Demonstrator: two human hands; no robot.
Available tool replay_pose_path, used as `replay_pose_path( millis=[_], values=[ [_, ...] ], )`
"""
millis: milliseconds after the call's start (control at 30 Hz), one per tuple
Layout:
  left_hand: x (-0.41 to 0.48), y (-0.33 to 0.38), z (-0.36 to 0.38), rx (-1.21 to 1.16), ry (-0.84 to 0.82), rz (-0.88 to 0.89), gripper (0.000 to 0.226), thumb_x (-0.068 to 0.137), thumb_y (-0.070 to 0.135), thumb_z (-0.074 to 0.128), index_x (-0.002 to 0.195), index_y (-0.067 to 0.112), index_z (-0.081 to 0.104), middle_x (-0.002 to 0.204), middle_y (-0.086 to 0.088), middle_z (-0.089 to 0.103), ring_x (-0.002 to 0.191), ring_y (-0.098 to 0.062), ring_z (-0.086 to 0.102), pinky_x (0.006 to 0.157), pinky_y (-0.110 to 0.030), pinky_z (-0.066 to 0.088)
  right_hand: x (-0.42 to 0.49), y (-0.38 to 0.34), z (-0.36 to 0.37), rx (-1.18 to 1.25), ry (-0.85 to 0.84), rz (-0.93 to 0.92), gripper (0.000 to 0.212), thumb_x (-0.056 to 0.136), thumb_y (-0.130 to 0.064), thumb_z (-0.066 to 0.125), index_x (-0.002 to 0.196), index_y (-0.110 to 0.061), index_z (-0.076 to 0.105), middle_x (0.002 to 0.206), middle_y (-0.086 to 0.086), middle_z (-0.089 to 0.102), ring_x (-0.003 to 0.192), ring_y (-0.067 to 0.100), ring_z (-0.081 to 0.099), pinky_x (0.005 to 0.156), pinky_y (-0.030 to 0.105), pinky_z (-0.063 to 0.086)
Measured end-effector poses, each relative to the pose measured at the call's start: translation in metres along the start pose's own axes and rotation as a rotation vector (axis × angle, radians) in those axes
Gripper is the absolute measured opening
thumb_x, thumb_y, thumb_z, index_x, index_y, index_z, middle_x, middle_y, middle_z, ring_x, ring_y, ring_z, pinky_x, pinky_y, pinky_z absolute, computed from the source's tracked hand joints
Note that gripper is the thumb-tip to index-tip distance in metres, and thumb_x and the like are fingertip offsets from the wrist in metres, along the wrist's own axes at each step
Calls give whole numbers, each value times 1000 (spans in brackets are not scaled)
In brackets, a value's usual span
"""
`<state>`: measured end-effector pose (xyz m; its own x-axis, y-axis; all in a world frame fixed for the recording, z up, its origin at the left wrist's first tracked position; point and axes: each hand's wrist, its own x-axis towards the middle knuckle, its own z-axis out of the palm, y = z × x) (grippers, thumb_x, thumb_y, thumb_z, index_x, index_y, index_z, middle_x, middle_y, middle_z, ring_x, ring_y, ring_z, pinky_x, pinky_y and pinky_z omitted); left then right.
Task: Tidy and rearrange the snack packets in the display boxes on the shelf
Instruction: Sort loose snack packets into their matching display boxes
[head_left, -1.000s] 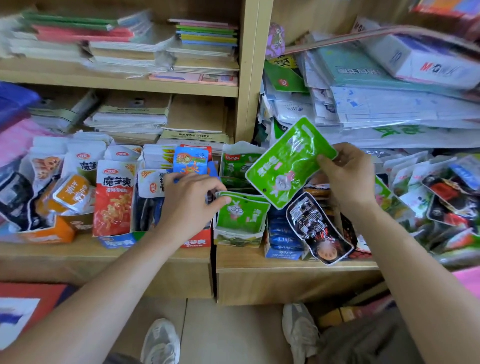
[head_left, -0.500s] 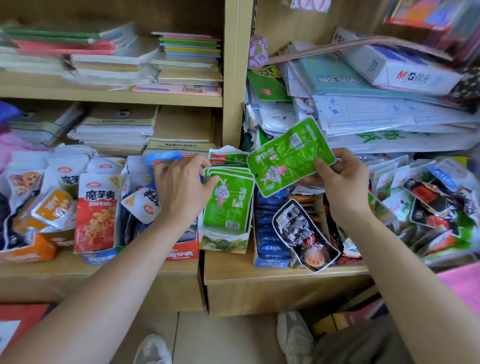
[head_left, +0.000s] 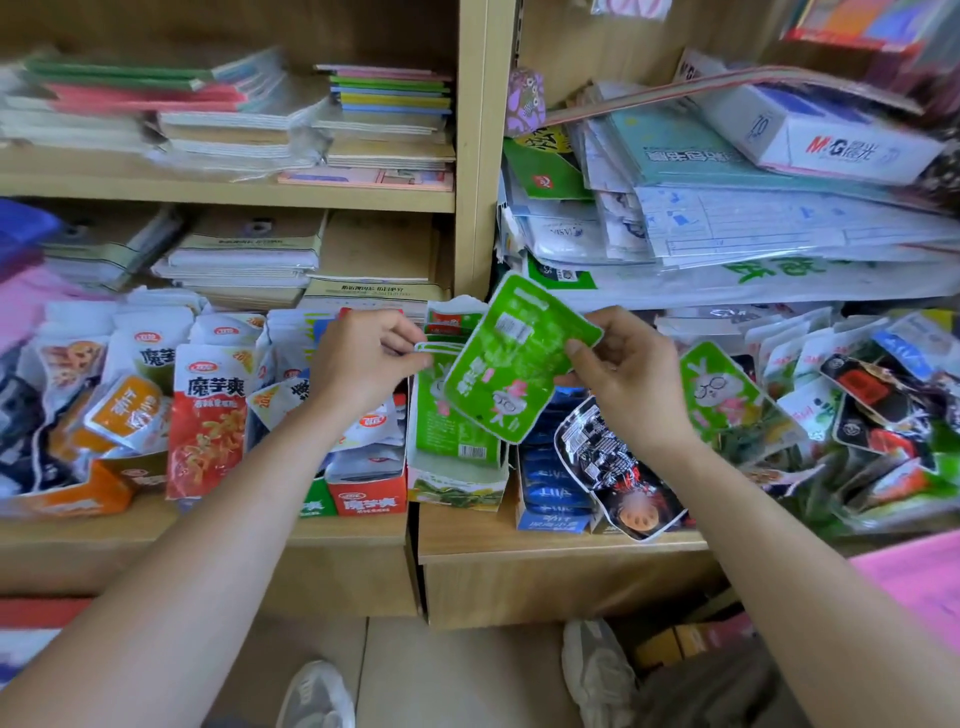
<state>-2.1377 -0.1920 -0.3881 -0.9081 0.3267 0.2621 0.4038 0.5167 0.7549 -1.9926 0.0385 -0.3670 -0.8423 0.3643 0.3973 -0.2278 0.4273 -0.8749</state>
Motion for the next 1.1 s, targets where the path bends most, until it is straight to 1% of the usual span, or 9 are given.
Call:
replay_pose_path(
  millis=[200, 333, 500, 600, 700, 767, 833, 933, 1100],
  values=[
    [-14, -10, -14, 31, -77, 144, 18, 84, 11, 80, 93, 26, 76, 82, 13, 73, 80, 0, 69, 80, -31, 59, 1, 0, 30, -15, -18, -34, 12, 93, 1, 63, 91, -12, 63, 77, 26, 63, 70, 26, 72, 66, 35, 63],
    [-29, -8, -30, 79, -90, 161, 22, 89, 10, 74, 108, 21, 77, 95, 13, 72, 88, 5, 64, 87, -27, 55, 0, 5, 44, -168, -39, -65, 8, 90, -4, 68, 89, -11, 66, 70, 9, 65, 65, 13, 71, 63, 37, 62],
    [-53, -7, -61, 155, 4, 202, 26, 90, 17, 74, 113, 27, 75, 101, 13, 70, 96, -12, 66, 89, -34, 53, -4, 12, 50, -503, -136, -226, 17, 75, -11, 82, 87, -16, 70, 79, 0, 60, 66, 18, 58, 65, 40, 53],
    [-64, -13, -83, 334, -10, 229, 42, 84, 38, 78, 125, 33, 68, 123, 13, 65, 119, -14, 56, 101, -41, 44, -10, 11, 52, -544, -193, -234, 31, 71, -10, 85, 95, -15, 66, 86, -1, 55, 67, 11, 53, 64, 32, 48],
    [-79, -23, -88, 637, -165, 181, 83, 71, 77, 63, 145, 43, 47, 149, 12, 44, 138, -18, 32, 111, -43, 26, -13, 7, 59, -663, -159, -310, 48, 69, -5, 83, 114, -12, 66, 102, 7, 57, 91, 27, 57, 77, 41, 51],
    [-88, -32, -82, 734, -232, 175, 95, 67, 86, 51, 151, 46, 35, 159, 11, 32, 144, -18, 22, 117, -44, 16, -17, 1, 69, -775, -121, -446, 57, 66, -1, 78, 120, -14, 66, 108, 10, 58, 99, 34, 52, 79, 45, 48],
    [-91, -37, -79, 737, -191, 186, 89, 73, 82, 59, 151, 46, 36, 159, 11, 33, 146, -19, 25, 119, -44, 15, -25, -5, 83, -807, -159, -596, 57, 68, 0, 71, 122, -16, 66, 114, 7, 60, 103, 34, 51, 78, 43, 42],
    [-93, -43, -84, 717, -55, 195, 65, 83, 48, 73, 144, 43, 49, 150, 10, 47, 138, -19, 40, 109, -43, 26, -40, -12, 106, -814, -282, -752, 44, 77, -5, 68, 119, -19, 68, 120, 2, 63, 110, 31, 53, 82, 43, 41],
    [-96, -47, -88, 525, 3, 190, 46, 89, 29, 72, 134, 34, 63, 141, 7, 58, 132, -19, 49, 106, -42, 45, -32, -11, 119, -901, -203, -644, 52, 71, -10, 75, 121, -23, 67, 106, -1, 68, 92, 30, 57, 76, 41, 42]
  ],
)
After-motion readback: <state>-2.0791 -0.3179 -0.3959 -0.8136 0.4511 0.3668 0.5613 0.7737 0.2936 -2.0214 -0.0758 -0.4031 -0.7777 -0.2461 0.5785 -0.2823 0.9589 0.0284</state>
